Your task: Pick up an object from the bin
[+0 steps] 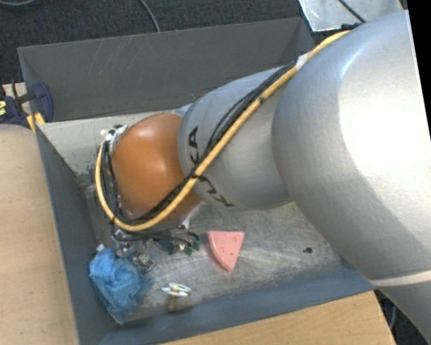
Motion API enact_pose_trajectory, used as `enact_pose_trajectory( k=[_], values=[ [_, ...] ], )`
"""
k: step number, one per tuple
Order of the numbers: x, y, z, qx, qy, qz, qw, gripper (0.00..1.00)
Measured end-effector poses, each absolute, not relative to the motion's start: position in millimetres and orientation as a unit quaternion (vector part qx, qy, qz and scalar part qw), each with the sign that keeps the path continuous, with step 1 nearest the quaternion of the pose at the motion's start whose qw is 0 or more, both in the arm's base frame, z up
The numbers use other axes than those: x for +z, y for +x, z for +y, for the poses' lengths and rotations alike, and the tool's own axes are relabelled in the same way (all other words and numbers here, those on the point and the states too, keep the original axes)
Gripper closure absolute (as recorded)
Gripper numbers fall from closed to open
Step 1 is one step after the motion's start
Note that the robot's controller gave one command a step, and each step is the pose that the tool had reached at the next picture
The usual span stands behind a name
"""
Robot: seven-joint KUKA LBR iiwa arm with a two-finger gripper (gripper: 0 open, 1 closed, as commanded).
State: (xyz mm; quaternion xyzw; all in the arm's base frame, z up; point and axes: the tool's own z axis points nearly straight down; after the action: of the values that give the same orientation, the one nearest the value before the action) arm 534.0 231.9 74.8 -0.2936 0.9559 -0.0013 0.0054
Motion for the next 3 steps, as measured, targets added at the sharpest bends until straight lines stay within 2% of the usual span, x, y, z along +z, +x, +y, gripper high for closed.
enact_pose_trajectory(
  k=[3],
  values=[
    [74.8,534.1,231.8,-0.001,-0.293,0.956,0.005,1.0]
  ],
)
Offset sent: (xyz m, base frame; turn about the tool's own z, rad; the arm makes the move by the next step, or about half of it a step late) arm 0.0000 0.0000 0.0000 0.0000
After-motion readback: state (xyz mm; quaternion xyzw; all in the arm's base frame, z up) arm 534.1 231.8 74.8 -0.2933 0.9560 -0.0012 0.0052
